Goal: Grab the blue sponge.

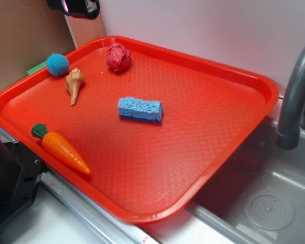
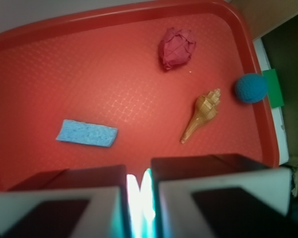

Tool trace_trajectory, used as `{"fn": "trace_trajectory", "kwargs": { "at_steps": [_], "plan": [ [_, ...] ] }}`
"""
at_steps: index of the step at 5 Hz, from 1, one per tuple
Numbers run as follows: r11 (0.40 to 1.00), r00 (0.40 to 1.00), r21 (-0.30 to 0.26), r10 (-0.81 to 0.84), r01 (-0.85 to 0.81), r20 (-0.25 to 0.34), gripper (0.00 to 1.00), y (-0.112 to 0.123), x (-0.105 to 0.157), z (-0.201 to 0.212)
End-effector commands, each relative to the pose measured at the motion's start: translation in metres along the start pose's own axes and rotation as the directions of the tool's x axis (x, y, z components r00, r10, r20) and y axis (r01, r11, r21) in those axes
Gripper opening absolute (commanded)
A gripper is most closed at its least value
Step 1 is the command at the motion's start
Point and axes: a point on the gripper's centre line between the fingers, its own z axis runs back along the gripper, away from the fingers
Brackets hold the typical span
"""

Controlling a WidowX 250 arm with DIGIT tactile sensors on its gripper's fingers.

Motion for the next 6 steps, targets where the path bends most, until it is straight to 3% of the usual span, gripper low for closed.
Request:
{"fn": "trace_trajectory", "kwargs": {
  "at_steps": [1, 2, 3, 4, 6],
  "plan": [
    [0.889, 0.879, 0.030, -0.456, 0.457, 0.138, 1.00, -0.020, 0.045, -0.059],
    [0.744, 0.736, 0.070, -0.668, 0.665, 0.111, 1.00, -0.043, 0.040, -0.089],
    [0.601, 0.602, -0.061, -0.780, 0.797, 0.170, 1.00, -0.062, 0.025, -0.116],
    [0.568, 0.576, -0.099, -0.796, 0.817, 0.187, 1.00, -0.072, 0.021, -0.123],
    [0.592, 0.602, -0.113, -0.793, 0.798, 0.091, 1.00, -0.060, 0.009, -0.143]
  ]
}}
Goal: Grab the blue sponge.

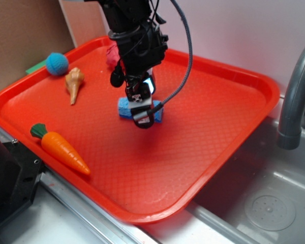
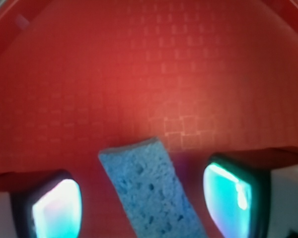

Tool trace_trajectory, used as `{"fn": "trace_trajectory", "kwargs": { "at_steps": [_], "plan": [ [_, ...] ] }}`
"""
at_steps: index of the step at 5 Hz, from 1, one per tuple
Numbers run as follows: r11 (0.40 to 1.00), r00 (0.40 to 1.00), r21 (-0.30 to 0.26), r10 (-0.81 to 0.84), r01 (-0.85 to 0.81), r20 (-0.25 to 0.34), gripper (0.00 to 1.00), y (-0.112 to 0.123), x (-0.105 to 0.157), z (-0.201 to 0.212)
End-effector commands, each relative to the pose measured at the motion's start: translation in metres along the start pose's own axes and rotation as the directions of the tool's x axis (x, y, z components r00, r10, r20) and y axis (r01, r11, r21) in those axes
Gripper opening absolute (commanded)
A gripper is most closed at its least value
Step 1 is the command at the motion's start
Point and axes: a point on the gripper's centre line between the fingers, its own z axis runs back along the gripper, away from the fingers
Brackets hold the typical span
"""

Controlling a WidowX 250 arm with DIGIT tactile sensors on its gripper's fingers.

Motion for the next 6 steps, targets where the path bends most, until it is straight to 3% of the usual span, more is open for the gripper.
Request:
{"fn": "trace_trajectory", "kwargs": {
  "at_steps": [1, 2, 3, 4, 5, 6],
  "plan": [
    [1.000, 0.995, 0.006, -0.005, 0.006, -0.096, 1.00, -0.003, -0.012, -0.020],
    [1.000, 0.991, 0.008, -0.009, 0.010, -0.134, 0.83, -0.010, -0.013, -0.029],
    [1.000, 0.993, 0.029, 0.007, -0.004, -0.115, 0.00, -0.007, -0.010, -0.022],
    [0.992, 0.991, 0.110, 0.081, -0.069, -0.105, 0.00, 0.007, 0.000, 0.023],
    [0.950, 0.953, 0.207, 0.265, -0.233, -0.145, 0.00, 0.022, 0.001, 0.075],
    [0.880, 0.895, 0.297, 0.423, -0.369, -0.142, 0.00, 0.020, 0.002, 0.122]
  ]
}}
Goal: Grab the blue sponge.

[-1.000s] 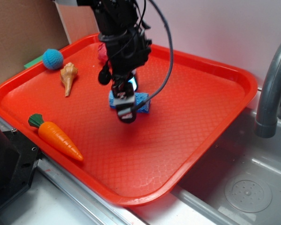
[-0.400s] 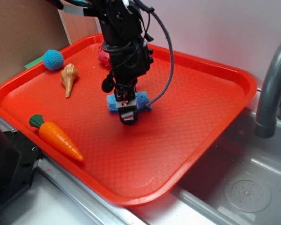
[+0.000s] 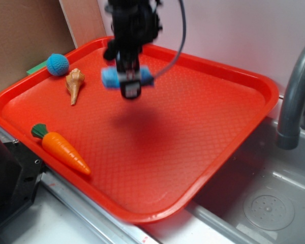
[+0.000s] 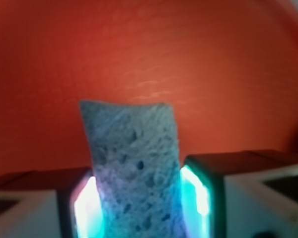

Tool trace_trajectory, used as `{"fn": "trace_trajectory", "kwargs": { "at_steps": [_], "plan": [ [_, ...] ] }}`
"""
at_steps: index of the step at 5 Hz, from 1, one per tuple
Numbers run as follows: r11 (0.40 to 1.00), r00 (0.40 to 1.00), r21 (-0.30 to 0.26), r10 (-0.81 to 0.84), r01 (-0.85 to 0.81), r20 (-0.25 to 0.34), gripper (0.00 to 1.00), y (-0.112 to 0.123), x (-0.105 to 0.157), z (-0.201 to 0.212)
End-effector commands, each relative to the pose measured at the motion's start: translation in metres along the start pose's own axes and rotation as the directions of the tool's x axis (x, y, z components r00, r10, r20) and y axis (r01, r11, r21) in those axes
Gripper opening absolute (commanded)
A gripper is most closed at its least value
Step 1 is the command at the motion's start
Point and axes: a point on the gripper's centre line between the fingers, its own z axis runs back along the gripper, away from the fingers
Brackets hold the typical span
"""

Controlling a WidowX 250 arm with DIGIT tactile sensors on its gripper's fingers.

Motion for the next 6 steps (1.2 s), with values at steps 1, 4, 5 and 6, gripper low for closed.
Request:
{"fn": "trace_trajectory", "kwargs": {
  "at_steps": [1, 4, 5, 6],
  "plan": [
    [0.912, 0.908, 0.012, 0.407, -0.410, 0.099, 0.00, 0.025, -0.031, 0.096],
    [0.678, 0.673, 0.024, 0.723, -0.734, 0.157, 0.00, 0.011, -0.046, 0.114],
    [0.676, 0.664, -0.022, 0.728, -0.736, 0.170, 0.00, 0.010, -0.048, 0.113],
    [0.685, 0.672, -0.029, 0.722, -0.728, 0.162, 0.00, 0.012, -0.049, 0.109]
  ]
}}
